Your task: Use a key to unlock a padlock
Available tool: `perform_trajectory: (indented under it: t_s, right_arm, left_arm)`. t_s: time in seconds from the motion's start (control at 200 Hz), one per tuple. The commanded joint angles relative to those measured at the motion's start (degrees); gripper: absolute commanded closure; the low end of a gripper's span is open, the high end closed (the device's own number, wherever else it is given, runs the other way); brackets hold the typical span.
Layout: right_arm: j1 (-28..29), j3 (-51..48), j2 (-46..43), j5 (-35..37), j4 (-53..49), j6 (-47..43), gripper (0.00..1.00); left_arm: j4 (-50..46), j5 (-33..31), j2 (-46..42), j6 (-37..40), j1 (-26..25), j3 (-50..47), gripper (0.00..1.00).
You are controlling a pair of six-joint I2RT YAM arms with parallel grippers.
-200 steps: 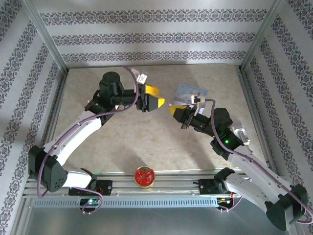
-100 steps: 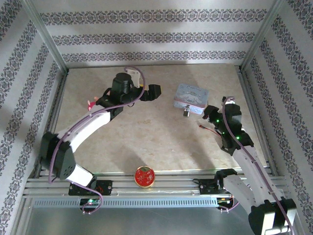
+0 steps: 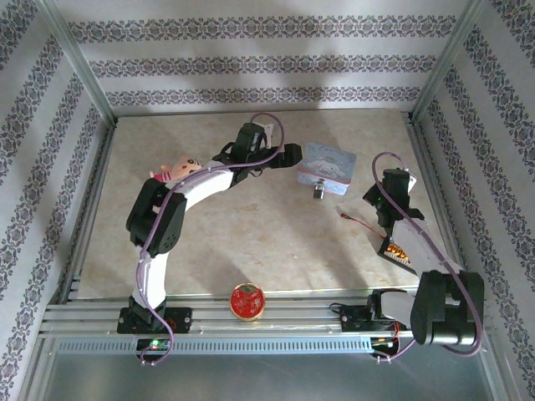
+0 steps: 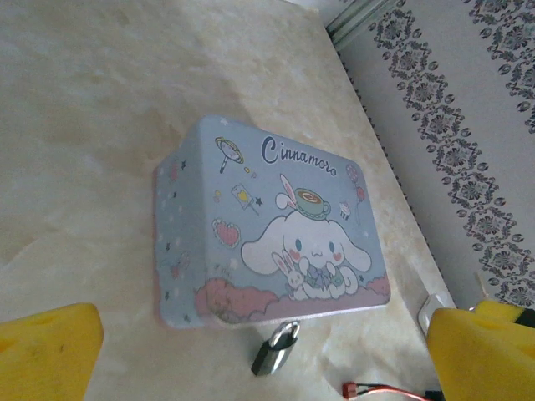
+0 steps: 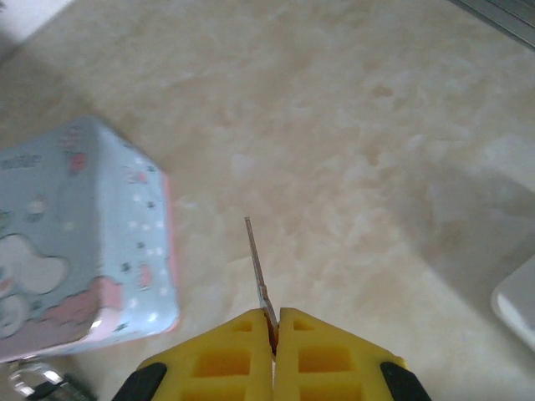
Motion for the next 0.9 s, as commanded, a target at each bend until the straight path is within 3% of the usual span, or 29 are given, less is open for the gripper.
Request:
perform_trajectory:
  t_s: [0.0, 0.27, 0.4, 0.7, 0.895]
  right_arm:
    - [-1.01, 2.05, 3.80, 0.56, 2.51, -1.99, 1.00]
    - [-1.92, 8.19, 14.82, -6.04, 4.58, -3.62, 1.00]
    - [-1.92, 13.00, 19.70, -8.63, 4.71, -3.79, 1.00]
    - [-3.24, 28.00, 34.76, -15.36, 0.43, -2.78, 1.00]
    - [-2.76, 31.67, 40.22, -22.26, 2.05, 0.47, 1.00]
  left_arm:
    - [2.76, 4.35, 4.89, -3.32, -0.90, 4.91, 0.01]
    - [-2.08, 6.02, 14.25, -2.69, -2.37, 15.69, 0.01]
    - [-4.96, 5.87, 17.49, -1.42, -2.57, 19.95, 0.12]
    - [-12.85, 2.00, 22.98, 3.64, -2.50, 29.33, 0.17]
    - [-16.78, -0.77, 24.43, 4.70, -2.48, 30.76, 0.20]
